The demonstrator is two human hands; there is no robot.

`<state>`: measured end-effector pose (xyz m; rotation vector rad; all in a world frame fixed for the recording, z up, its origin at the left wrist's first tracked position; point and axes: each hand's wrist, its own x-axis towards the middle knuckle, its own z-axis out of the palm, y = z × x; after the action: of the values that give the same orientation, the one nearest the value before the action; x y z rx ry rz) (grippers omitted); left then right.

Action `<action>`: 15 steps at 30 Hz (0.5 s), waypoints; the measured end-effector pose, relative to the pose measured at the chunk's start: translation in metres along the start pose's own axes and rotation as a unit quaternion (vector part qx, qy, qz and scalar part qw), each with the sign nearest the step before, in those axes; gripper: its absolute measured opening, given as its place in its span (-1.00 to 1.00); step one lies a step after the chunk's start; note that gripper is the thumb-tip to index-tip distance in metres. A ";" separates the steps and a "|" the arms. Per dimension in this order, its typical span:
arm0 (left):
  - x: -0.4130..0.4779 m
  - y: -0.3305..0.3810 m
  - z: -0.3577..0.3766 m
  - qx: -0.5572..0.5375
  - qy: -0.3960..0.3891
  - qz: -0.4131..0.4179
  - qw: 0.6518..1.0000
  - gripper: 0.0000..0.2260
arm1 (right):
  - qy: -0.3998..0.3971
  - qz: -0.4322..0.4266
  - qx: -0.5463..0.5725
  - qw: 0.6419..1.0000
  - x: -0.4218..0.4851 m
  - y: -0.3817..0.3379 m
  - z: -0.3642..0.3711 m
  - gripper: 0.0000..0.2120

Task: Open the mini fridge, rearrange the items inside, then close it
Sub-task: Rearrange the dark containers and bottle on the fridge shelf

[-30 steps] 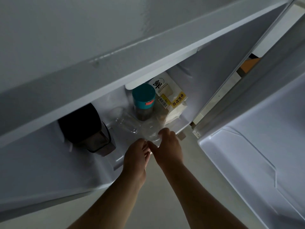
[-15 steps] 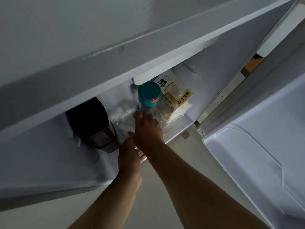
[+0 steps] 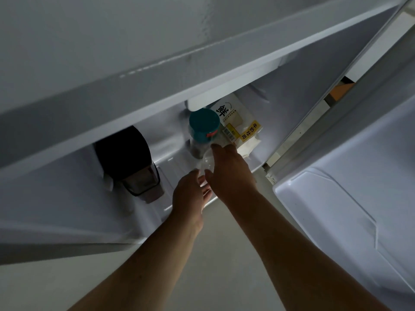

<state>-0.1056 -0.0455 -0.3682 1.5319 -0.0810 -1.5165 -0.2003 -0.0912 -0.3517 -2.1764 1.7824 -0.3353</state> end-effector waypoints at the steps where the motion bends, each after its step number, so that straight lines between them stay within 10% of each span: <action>1: -0.003 0.002 0.000 0.010 -0.006 0.002 1.000 -0.73 | -0.016 0.000 -0.017 1.000 -0.001 -0.001 -0.002 -0.33; 7: -0.044 0.016 -0.028 -0.003 0.083 0.140 0.987 -0.64 | 0.077 -0.027 0.064 0.995 -0.008 -0.046 -0.025 -0.64; 15: -0.070 0.053 -0.037 -0.066 0.145 0.146 0.976 -0.53 | -0.179 -0.078 0.220 0.956 0.040 -0.120 -0.049 -0.66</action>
<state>-0.0630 -0.0104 -0.2905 1.5426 -0.0338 -1.0375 -0.1014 -0.1128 -0.2613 -1.9125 1.2092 -0.3127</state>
